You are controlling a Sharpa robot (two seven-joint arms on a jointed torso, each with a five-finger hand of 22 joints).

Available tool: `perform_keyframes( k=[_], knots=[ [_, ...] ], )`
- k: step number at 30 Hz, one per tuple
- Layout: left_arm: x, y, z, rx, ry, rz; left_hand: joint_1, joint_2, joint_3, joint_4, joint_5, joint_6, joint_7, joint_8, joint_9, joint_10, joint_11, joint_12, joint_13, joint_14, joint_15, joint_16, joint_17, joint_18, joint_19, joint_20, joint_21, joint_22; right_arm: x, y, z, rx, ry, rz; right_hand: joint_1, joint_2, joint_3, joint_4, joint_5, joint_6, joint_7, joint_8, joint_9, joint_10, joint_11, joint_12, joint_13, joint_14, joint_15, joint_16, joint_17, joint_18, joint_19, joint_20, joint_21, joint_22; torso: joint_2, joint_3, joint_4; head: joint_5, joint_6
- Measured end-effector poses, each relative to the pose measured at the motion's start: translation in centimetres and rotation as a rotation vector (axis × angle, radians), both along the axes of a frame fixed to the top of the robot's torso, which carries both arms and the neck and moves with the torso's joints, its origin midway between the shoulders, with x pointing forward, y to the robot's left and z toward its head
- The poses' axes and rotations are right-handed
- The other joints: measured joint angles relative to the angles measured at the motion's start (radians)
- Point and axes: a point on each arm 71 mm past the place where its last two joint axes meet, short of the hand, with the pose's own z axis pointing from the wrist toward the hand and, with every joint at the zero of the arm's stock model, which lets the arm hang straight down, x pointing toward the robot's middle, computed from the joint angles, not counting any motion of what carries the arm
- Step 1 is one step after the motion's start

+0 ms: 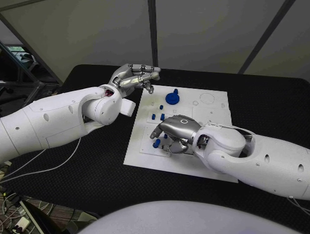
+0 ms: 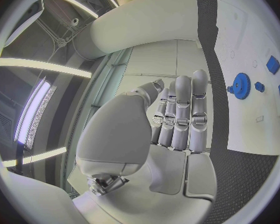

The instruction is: Assemble the parts on the task board

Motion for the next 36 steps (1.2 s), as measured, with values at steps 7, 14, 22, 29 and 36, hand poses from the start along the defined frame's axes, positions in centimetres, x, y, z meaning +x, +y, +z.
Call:
perform_keyframes(
  k=[7, 14, 22, 29, 36],
  knots=[
    [0.0, 0.0, -0.1, 0.001, 0.004, -0.003, 0.000, 0.000, 0.000, 0.000, 0.000, 0.000, 0.000, 0.000, 0.000, 0.000, 0.000, 0.004, 0.000, 0.000, 0.000, 0.000, 0.000, 0.000, 0.000, 0.000, 0.000, 0.000, -0.1, -0.7, 0.8, 0.090, -0.044, -0.015, 0.000, 0.000, -0.038, 0.000, 0.000, -0.024, 0.001, 0.000, 0.000, -0.024, -0.001, 0.029, 0.001, -0.014, 0.000, -0.017, -0.040, 0.010, -0.018, 0.003, -0.045, -0.057, 0.000, 0.0006, -0.0003, -0.003, 0.003],
    [0.1, 0.1, -0.1, 0.003, 0.008, -0.004, 0.000, 0.000, 0.000, 0.000, 0.000, 0.000, 0.000, 0.000, 0.000, 0.000, 0.000, 0.004, 0.000, 0.000, 0.000, 0.000, 0.000, 0.000, 0.000, 0.000, 0.000, 0.000, -0.7, -3.8, 1.9, 0.160, -0.056, -0.059, -0.014, 0.014, -0.060, 0.014, 0.004, -0.015, 0.017, 0.010, 0.006, -0.002, -0.007, 0.076, 0.006, -0.014, 0.000, -0.020, -0.048, 0.010, -0.018, 0.003, -0.045, -0.061, -0.002, 0.0012, -0.0025, -0.018, 0.012],
    [0.1, 0.3, -0.2, 0.006, 0.012, -0.003, 0.000, 0.000, 0.000, 0.000, 0.000, 0.000, 0.000, 0.000, 0.000, 0.000, 0.000, 0.004, 0.000, 0.000, 0.000, 0.000, 0.000, 0.000, 0.000, 0.000, 0.000, 0.000, -0.4, -11.1, 3.1, 0.176, 0.019, -0.262, -0.097, -0.003, -0.137, 0.102, 0.039, 0.068, 0.008, 0.056, 0.023, 0.239, -0.047, 0.208, 0.065, 0.024, -0.034, 0.047, 0.073, 0.010, 0.061, -0.026, 0.040, 0.059, -0.004, 0.0006, -0.0084, -0.072, 0.029],
    [0.0, 0.4, -0.3, 0.008, 0.015, -0.003, 0.000, 0.000, -0.003, -0.003, 0.000, 0.000, 0.000, 0.000, 0.000, 0.000, 0.000, 0.004, 0.000, 0.000, 0.000, 0.000, -0.001, 0.000, 0.000, 0.000, 0.000, 0.000, -0.6, -16.2, 3.0, 0.164, 0.135, -0.477, -0.123, -0.012, -0.263, 0.176, 0.135, 0.074, -0.022, 0.106, 0.037, 0.303, -0.082, 0.455, 0.295, 0.025, -0.061, 0.127, 0.209, -0.028, 0.138, -0.063, 0.162, 0.221, -0.006, 0.0001, -0.0188, -0.127, 0.042],
    [-0.1, 0.7, -0.4, 0.011, 0.017, -0.001, 0.000, 0.000, -0.003, -0.003, 0.000, 0.000, 0.000, 0.000, 0.000, 0.000, 0.000, 0.004, 0.000, 0.000, 0.000, 0.000, -0.001, 0.000, 0.000, 0.000, 0.000, 0.000, -1.1, -19.0, 2.7, 0.129, 0.201, -0.639, -0.090, 0.021, -0.381, 0.250, 0.145, 0.048, -0.027, 0.174, 0.056, 0.271, -0.085, 0.823, 0.729, 0.025, -0.061, 0.172, 0.293, -0.030, 0.149, -0.063, 0.187, 0.262, -0.007, 0.0019, -0.0246, -0.161, 0.044]
  ],
)
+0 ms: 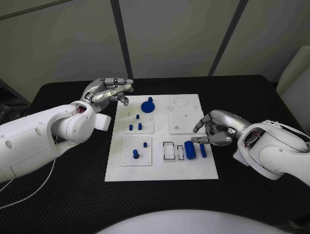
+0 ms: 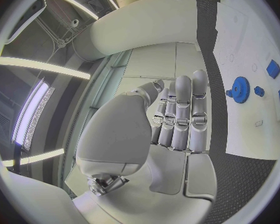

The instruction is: Assemble the parts on the task board

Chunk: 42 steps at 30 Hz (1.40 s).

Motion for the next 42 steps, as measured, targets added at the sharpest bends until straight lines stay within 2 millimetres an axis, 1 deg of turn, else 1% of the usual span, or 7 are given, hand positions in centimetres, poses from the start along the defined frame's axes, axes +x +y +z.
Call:
perform_keyframes(
  k=[5, 8, 10, 19, 24, 25, 42],
  knots=[
    [0.0, 0.0, -0.1, 0.001, 0.002, -0.001, 0.000, 0.000, 0.000, 0.000, 0.000, 0.000, 0.000, 0.000, 0.000, 0.000, 0.000, 0.000, 0.000, 0.000, 0.000, 0.000, 0.000, 0.000, 0.000, 0.000, 0.000, 0.000, -0.3, -0.3, -0.5, -0.024, 0.046, -0.050, -0.011, 0.018, -0.054, 0.012, 0.000, -0.002, -0.002, 0.034, 0.010, 0.012, 0.000, 0.088, 0.117, 0.000, 0.000, 0.009, 0.024, 0.000, 0.000, 0.000, 0.015, 0.017, 0.000, 0.0000, -0.0012, -0.017, 0.000],
    [-0.1, 0.0, -0.1, 0.001, 0.002, -0.002, 0.000, 0.000, 0.000, 0.000, 0.000, 0.000, 0.000, 0.000, 0.000, 0.000, 0.000, 0.000, 0.000, 0.000, 0.000, 0.000, 0.000, 0.000, 0.000, 0.000, 0.000, 0.000, -0.4, -0.1, -0.9, -0.037, 0.070, -0.063, -0.028, 0.028, -0.078, 0.013, -0.006, -0.006, -0.006, 0.042, 0.012, 0.013, -0.002, 0.095, 0.136, 0.000, 0.000, 0.009, 0.028, 0.000, 0.002, 0.002, 0.015, 0.020, 0.000, 0.0000, -0.0010, -0.021, -0.002],
    [-0.1, 0.0, -0.1, 0.000, 0.002, -0.002, 0.000, 0.000, 0.000, 0.000, 0.000, 0.000, 0.000, 0.000, 0.000, 0.000, 0.000, 0.000, 0.000, 0.000, 0.000, 0.000, 0.000, 0.000, 0.000, 0.000, 0.000, 0.000, -0.5, 0.2, -1.3, -0.046, 0.089, -0.067, -0.036, 0.031, -0.091, 0.013, -0.007, -0.010, -0.003, 0.045, 0.013, 0.013, -0.002, 0.101, 0.147, 0.000, 0.000, 0.014, 0.032, 0.000, 0.003, 0.003, 0.015, 0.023, 0.001, -0.0005, -0.0002, -0.022, -0.004],
    [-0.1, 0.1, -0.1, 0.001, 0.003, -0.002, 0.000, 0.000, 0.000, 0.000, 0.000, 0.000, 0.000, 0.000, 0.000, 0.000, 0.000, 0.000, 0.000, 0.000, 0.000, 0.000, 0.000, 0.000, 0.000, 0.000, 0.000, 0.000, -1.1, 1.2, -2.9, -0.071, 0.151, -0.065, -0.042, 0.037, -0.113, 0.014, -0.011, -0.013, -0.006, 0.061, 0.017, 0.017, 0.002, 0.124, 0.186, 0.000, 0.000, 0.018, 0.048, 0.000, 0.007, 0.000, 0.024, 0.031, 0.001, -0.0022, 0.0010, -0.019, -0.010],
    [-0.2, 0.2, -0.1, 0.002, 0.003, -0.001, 0.000, 0.000, 0.000, 0.000, 0.000, 0.000, 0.000, 0.000, 0.000, 0.000, 0.000, 0.000, 0.000, 0.000, 0.000, 0.000, 0.000, 0.000, 0.000, 0.000, 0.000, 0.000, -1.1, 1.4, -3.3, -0.083, 0.164, -0.064, -0.052, 0.047, -0.129, 0.015, -0.011, -0.013, -0.006, 0.073, 0.021, 0.026, 0.000, 0.145, 0.213, 0.000, 0.000, 0.026, 0.058, -0.001, 0.010, 0.003, 0.032, 0.031, 0.001, -0.0024, 0.0010, -0.018, -0.013],
    [-0.2, 0.2, -0.1, 0.002, 0.003, -0.001, 0.000, 0.000, 0.000, 0.000, 0.000, 0.000, 0.000, 0.000, 0.000, 0.000, 0.000, 0.000, 0.000, 0.000, 0.000, 0.000, 0.000, 0.000, 0.000, 0.000, 0.000, 0.000, -1.1, 1.5, -3.4, -0.085, 0.166, -0.063, -0.053, 0.048, -0.130, 0.015, -0.011, -0.013, -0.006, 0.074, 0.022, 0.026, 0.000, 0.145, 0.216, 0.000, 0.000, 0.026, 0.059, -0.017, 0.010, 0.003, 0.032, 0.031, 0.001, -0.0024, 0.0010, -0.017, -0.014],
    [-0.2, 0.2, -0.1, 0.001, 0.003, -0.004, 0.000, 0.000, 0.000, 0.000, 0.000, 0.000, 0.000, 0.000, -0.001, -0.007, 0.000, 0.000, 0.001, 0.000, 0.000, 0.000, -0.001, 0.000, 0.000, 0.000, 0.000, -0.001, -0.3, 2.9, -4.2, -0.116, 0.146, -0.047, -0.069, 0.057, -0.147, 0.013, -0.015, -0.006, -0.006, 0.104, 0.032, 0.033, -0.007, 0.159, 0.245, 0.004, -0.003, 0.030, 0.074, -0.015, 0.014, -0.001, 0.038, 0.030, 0.001, -0.0024, 0.0000, -0.014, -0.020]
  ],
)
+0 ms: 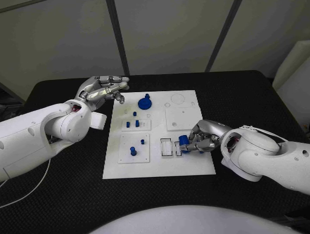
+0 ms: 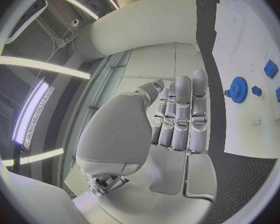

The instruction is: Assemble the parts on the task board

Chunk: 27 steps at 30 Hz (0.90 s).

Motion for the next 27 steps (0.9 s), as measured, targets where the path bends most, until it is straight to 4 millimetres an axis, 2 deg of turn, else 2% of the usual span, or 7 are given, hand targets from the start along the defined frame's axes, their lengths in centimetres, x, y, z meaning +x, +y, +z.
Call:
perform_keyframes(
  k=[5, 13, 17, 19, 27],
  knots=[
    [0.0, 0.1, 0.0, 0.000, 0.000, 0.000, 0.000, 0.000, 0.000, 0.000, 0.000, 0.000, 0.000, 0.000, 0.000, 0.000, 0.000, 0.000, 0.000, 0.000, 0.000, 0.000, 0.000, 0.000, 0.000, 0.000, 0.000, 0.000, 0.1, 0.1, -0.1, -0.002, -0.014, 0.001, 0.021, 0.020, -0.005, 0.000, 0.001, 0.005, -0.005, 0.009, 0.003, 0.011, -0.003, 0.016, 0.025, -0.004, -0.004, 0.004, 0.008, 0.000, 0.003, -0.003, 0.006, 0.000, -0.001, -0.0004, 0.0006, 0.002, -0.001],
    [0.0, 0.1, 0.0, 0.000, 0.000, 0.000, 0.000, 0.000, 0.000, 0.000, 0.000, 0.000, 0.000, 0.000, 0.000, 0.000, 0.000, 0.000, 0.000, 0.000, 0.000, 0.000, 0.000, 0.000, 0.000, 0.000, 0.000, -0.001, -0.4, 0.1, 0.0, 0.010, -0.030, -0.008, 0.086, 0.043, -0.002, -0.009, 0.075, 0.011, -0.013, 0.029, 0.013, 0.034, -0.012, 0.042, 0.068, -0.004, -0.011, 0.010, 0.021, 0.000, 0.004, -0.004, 0.016, 0.000, -0.001, 0.0005, -0.0012, 0.005, 0.001],
    [0.0, 0.1, 0.0, 0.000, 0.000, -0.001, 0.000, 0.000, 0.000, 0.000, 0.000, 0.000, 0.000, 0.000, 0.000, 0.000, 0.000, 0.000, 0.000, 0.000, 0.000, 0.000, 0.000, 0.000, 0.000, 0.000, 0.000, -0.001, -0.8, -0.1, 0.1, 0.027, -0.033, -0.027, 0.112, 0.051, -0.004, -0.013, 0.117, 0.012, -0.016, 0.031, 0.013, 0.034, -0.012, 0.045, 0.080, -0.004, -0.011, 0.012, 0.021, 0.000, 0.007, -0.007, 0.016, 0.000, -0.001, 0.0007, -0.0012, 0.004, 0.003],
    [0.0, 0.0, 0.0, 0.000, 0.001, -0.002, 0.000, 0.000, 0.000, 0.000, 0.000, 0.000, 0.000, 0.000, 0.000, 0.000, 0.000, 0.000, 0.000, 0.000, 0.000, 0.000, 0.000, 0.000, 0.000, 0.000, 0.000, -0.001, -1.1, -0.1, 0.2, 0.045, -0.031, -0.038, 0.119, 0.055, -0.003, -0.017, 0.133, 0.010, -0.018, 0.036, 0.013, 0.040, -0.018, 0.045, 0.083, -0.005, -0.012, 0.014, 0.021, 0.000, 0.007, -0.007, 0.016, 0.000, -0.001, 0.0007, -0.0012, 0.003, 0.004],
    [0.0, 0.0, 0.0, -0.001, 0.001, -0.003, 0.000, 0.000, 0.000, 0.000, 0.000, 0.000, 0.000, 0.000, 0.000, 0.000, 0.000, 0.000, 0.000, 0.000, 0.000, 0.000, 0.000, 0.000, 0.000, 0.000, 0.000, -0.001, -1.9, -0.1, 0.9, 0.129, -0.019, -0.085, 0.123, 0.054, -0.009, -0.013, 0.146, 0.010, -0.018, 0.037, 0.013, 0.045, -0.016, 0.045, 0.090, -0.005, -0.013, 0.016, 0.021, 0.000, 0.007, -0.007, 0.020, 0.000, -0.002, 0.0000, -0.0012, 0.001, 0.007]
  ],
)
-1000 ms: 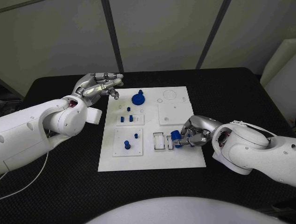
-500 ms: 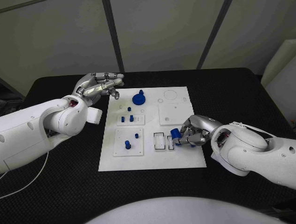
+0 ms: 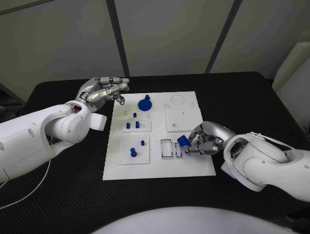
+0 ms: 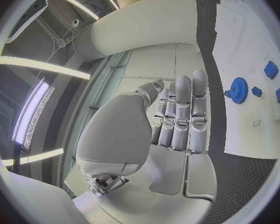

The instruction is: Assemble the parts on the task board

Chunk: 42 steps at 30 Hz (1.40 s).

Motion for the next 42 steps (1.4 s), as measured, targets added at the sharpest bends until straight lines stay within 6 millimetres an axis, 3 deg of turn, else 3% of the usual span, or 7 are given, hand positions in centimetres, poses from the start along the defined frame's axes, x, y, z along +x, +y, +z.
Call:
perform_keyframes(
  k=[6, 15, 19, 23, 28, 37, 42],
  knots=[
    [0.0, 0.0, 0.0, 0.000, 0.000, -0.001, 0.000, 0.000, 0.000, 0.000, 0.000, 0.000, 0.000, 0.000, 0.000, 0.000, 0.000, 0.004, 0.000, 0.000, 0.000, 0.000, -0.001, 0.000, 0.000, 0.000, 0.000, 0.000, -0.3, 0.3, 0.3, 0.050, 0.002, -0.017, 0.000, 0.000, -0.003, 0.003, 0.007, 0.000, 0.000, 0.000, 0.000, 0.000, 0.000, 0.000, 0.001, 0.000, 0.000, 0.002, 0.000, 0.000, 0.000, 0.000, 0.000, 0.000, 0.000, -0.0008, 0.0005, 0.004, 0.002],
    [0.0, -0.2, 0.0, -0.002, 0.000, -0.004, 0.000, 0.000, 0.000, 0.000, 0.000, 0.000, 0.000, 0.000, 0.000, 0.000, 0.000, 0.004, 0.000, 0.000, 0.000, 0.000, -0.001, 0.000, 0.000, 0.000, 0.000, 0.000, 0.1, 2.5, -0.1, 0.097, 0.029, 0.014, -0.001, 0.000, -0.008, 0.008, 0.007, 0.000, 0.000, -0.001, 0.000, 0.000, 0.000, 0.000, 0.000, 0.000, 0.000, 0.002, 0.000, 0.000, 0.000, 0.000, 0.000, 0.000, 0.001, -0.0012, 0.0026, 0.010, 0.001],
    [0.0, -0.2, 0.0, -0.002, 0.001, -0.005, 0.000, 0.000, 0.000, 0.000, 0.000, 0.000, 0.000, 0.000, 0.000, 0.000, 0.000, 0.004, 0.000, 0.000, 0.000, 0.000, -0.001, 0.000, 0.000, 0.000, 0.000, 0.000, 0.2, 3.5, -0.3, 0.106, 0.042, 0.034, -0.016, 0.015, -0.019, 0.013, -0.001, 0.004, 0.004, -0.001, 0.000, 0.000, 0.000, 0.000, 0.004, 0.004, -0.004, 0.002, 0.000, 0.000, 0.000, 0.000, 0.000, 0.000, 0.001, -0.0012, 0.0030, 0.014, 0.001],
    [-0.1, -0.2, 0.0, -0.002, 0.001, -0.006, 0.000, 0.000, 0.000, 0.000, 0.000, 0.000, 0.000, 0.000, -0.001, 0.000, 0.000, 0.004, 0.001, 0.000, 0.000, 0.000, -0.001, 0.000, 0.000, 0.000, 0.000, 0.000, 0.3, 4.1, -0.5, 0.107, 0.054, 0.047, -0.058, 0.023, -0.036, 0.014, -0.009, 0.013, 0.002, 0.008, 0.026, 0.003, -0.003, 0.000, 0.005, 0.004, -0.003, 0.002, 0.000, 0.000, 0.000, 0.000, 0.000, 0.000, 0.002, -0.0012, 0.0030, 0.018, 0.001],
    [-0.1, -0.2, 0.0, -0.003, 0.001, -0.006, 0.000, 0.000, 0.000, 0.000, 0.000, 0.000, 0.000, 0.000, -0.001, 0.000, 0.000, 0.004, 0.001, 0.000, 0.000, 0.000, -0.001, 0.000, 0.000, 0.000, 0.000, 0.000, 0.5, 4.1, -0.8, 0.092, 0.069, 0.051, -0.106, 0.030, -0.066, 0.014, -0.054, 0.040, -0.017, 0.016, 0.036, 0.005, -0.005, -0.011, 0.005, 0.000, -0.007, 0.002, 0.000, 0.000, 0.004, -0.004, 0.000, 0.000, 0.002, -0.0011, 0.0018, 0.023, 0.001],
    [-0.1, -0.2, 0.0, -0.003, 0.001, -0.007, 0.000, 0.000, 0.000, 0.000, 0.000, 0.000, 0.000, 0.000, -0.001, 0.000, 0.000, 0.004, 0.001, 0.000, 0.000, 0.000, -0.001, 0.000, 0.000, 0.000, 0.000, 0.000, 0.7, 4.2, -1.1, 0.072, 0.087, 0.055, -0.152, 0.034, -0.096, 0.014, -0.105, 0.051, -0.027, 0.026, 0.056, 0.009, -0.009, -0.027, -0.002, 0.003, -0.011, 0.002, 0.000, 0.000, 0.000, -0.007, 0.000, 0.000, 0.002, -0.0008, 0.0011, 0.027, -0.002],
    [-0.1, -0.2, 0.0, -0.003, 0.001, -0.007, 0.000, 0.000, 0.000, 0.000, 0.000, 0.000, 0.000, 0.000, -0.001, 0.000, 0.000, 0.004, 0.001, 0.000, 0.000, 0.000, -0.001, 0.000, 0.000, 0.000, 0.000, 0.000, 0.8, 4.3, -1.2, 0.065, 0.090, 0.055, -0.204, 0.028, -0.118, 0.014, -0.224, 0.049, -0.025, 0.034, 0.069, 0.009, -0.009, -0.040, -0.001, 0.003, -0.011, -0.003, 0.000, 0.000, 0.002, -0.010, 0.000, 0.000, 0.002, -0.0006, 0.0011, 0.028, -0.002]
  ],
)
